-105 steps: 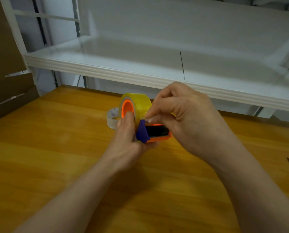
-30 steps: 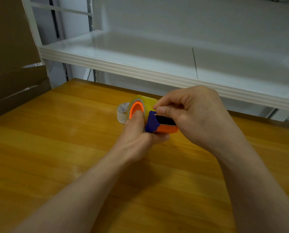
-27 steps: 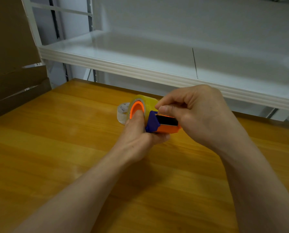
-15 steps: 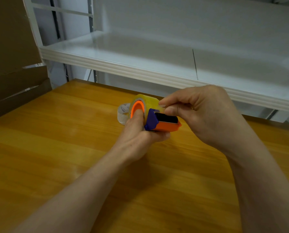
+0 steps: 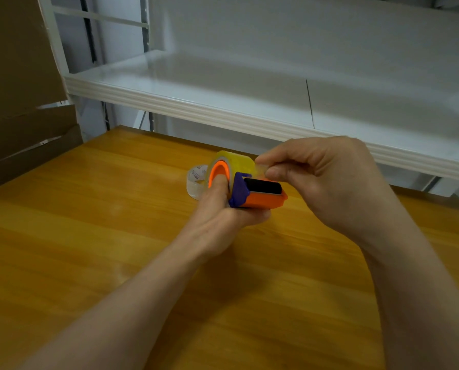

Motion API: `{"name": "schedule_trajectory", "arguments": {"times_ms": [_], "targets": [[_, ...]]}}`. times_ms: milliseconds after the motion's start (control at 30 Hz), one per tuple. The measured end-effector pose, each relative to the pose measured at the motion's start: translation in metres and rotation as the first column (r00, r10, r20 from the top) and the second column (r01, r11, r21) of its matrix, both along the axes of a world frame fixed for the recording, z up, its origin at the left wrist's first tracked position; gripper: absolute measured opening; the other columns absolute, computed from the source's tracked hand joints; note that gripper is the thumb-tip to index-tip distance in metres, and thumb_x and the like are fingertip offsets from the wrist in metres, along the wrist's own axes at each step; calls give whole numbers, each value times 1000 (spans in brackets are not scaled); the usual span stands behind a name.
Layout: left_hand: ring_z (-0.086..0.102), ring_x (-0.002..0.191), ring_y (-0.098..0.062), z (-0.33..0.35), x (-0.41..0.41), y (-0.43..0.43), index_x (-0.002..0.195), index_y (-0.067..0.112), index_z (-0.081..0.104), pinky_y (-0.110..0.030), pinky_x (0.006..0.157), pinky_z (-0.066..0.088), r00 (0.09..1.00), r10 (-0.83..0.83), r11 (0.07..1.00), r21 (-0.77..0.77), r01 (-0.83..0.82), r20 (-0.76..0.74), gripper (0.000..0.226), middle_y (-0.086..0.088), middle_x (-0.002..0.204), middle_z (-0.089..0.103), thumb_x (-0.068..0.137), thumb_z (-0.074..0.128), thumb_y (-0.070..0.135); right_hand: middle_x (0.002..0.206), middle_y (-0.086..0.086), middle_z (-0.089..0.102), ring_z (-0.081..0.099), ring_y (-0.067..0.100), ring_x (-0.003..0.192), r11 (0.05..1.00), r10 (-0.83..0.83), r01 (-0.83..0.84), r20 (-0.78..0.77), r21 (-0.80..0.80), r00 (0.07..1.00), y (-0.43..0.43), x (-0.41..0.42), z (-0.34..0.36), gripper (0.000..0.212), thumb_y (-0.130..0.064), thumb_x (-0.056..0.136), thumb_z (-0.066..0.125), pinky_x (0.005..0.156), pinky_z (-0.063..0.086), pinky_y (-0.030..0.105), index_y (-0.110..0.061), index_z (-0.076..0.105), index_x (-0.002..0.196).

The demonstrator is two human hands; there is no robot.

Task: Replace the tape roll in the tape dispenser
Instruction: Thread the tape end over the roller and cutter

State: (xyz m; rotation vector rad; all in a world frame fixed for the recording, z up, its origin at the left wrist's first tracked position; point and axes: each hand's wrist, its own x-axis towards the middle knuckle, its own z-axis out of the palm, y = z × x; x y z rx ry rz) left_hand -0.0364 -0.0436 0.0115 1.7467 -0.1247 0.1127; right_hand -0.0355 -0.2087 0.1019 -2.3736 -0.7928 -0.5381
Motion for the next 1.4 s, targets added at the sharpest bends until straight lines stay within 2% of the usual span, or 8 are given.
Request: {"name": "schedule_trajectory", "arguments": {"times_ms": [200, 333, 533, 667, 800, 1000, 1167, 1400], "targets": [[66, 104, -20, -1, 2, 1, 117, 32, 53, -48, 99, 53, 999, -29, 999, 11, 30, -27, 61, -4, 113, 68, 63, 80, 45, 97, -14, 76, 68, 15, 93, 983, -6, 32, 144, -178, 990, 10, -8, -1, 48, -23, 94, 63, 85, 57, 39, -32, 54, 141], [66, 99, -18, 1, 2, 0, 109, 30, 64, -43, 97, 52, 998, -52, 998, -23, 51, -34, 47, -1, 105, 70, 66, 81, 39, 87, -9, 76, 69, 16, 82, 994, 13, 13, 232, -111, 973, 8, -5, -3, 21, -28, 92, 65, 73, 59, 41, -26, 75, 110], [63, 73, -6, 5, 1, 3, 106, 23, 62, -8, 53, 44, 991, -121, 980, -168, 112, -49, 30, 4, 84, 65, 82, 77, 13, 83, -7, 75, 70, 14, 77, 998, 50, -33, 298, -62, 953, 9, -4, -6, 12, -18, 88, 67, 68, 60, 37, -21, 78, 94], [62, 78, -10, 5, 0, 3, 106, 26, 61, -6, 51, 43, 994, -106, 977, -190, 100, -20, 30, 3, 86, 65, 83, 76, 13, 101, 2, 78, 72, 19, 106, 998, 53, -45, 315, -34, 947, 12, -6, -7, 13, -15, 88, 65, 90, 57, 49, -17, 77, 92], [61, 71, -4, 6, 0, 3, 112, 17, 59, -6, 50, 43, 998, -59, 977, -207, 57, -1, 34, 1, 84, 61, 83, 76, 13, 89, -1, 77, 73, 19, 88, 994, 29, 11, 348, -112, 937, 18, -8, -9, 14, -21, 89, 63, 108, 42, 59, -20, 76, 94], [60, 67, -2, 8, 4, 6, 115, 10, 57, -6, 51, 43, 1000, 15, 973, -230, -13, 5, 43, 6, 78, 59, 78, 79, 15, 92, -2, 74, 71, 18, 85, 983, 22, 61, 442, -173, 897, 24, -8, -12, 17, -24, 94, 60, 111, 31, 69, -20, 76, 98], [60, 63, -3, 12, 3, 6, 91, 20, 58, -7, 49, 42, 997, 37, 960, -280, -18, 64, 27, 6, 72, 59, 75, 78, 11, 92, 2, 74, 72, 18, 81, 990, 33, 45, 534, -133, 845, 26, -6, -19, 14, -16, 90, 68, 109, 32, 70, -15, 77, 100], [66, 64, 1, 14, 2, 6, 101, 21, 64, -9, 53, 46, 994, 58, 947, -322, -26, 90, 35, 10, 70, 68, 66, 72, 24, 99, 9, 78, 75, 22, 85, 998, 16, 36, 711, -58, 703, 32, -2, -37, 16, -11, 97, 64, 107, 36, 66, -8, 79, 102]]}}
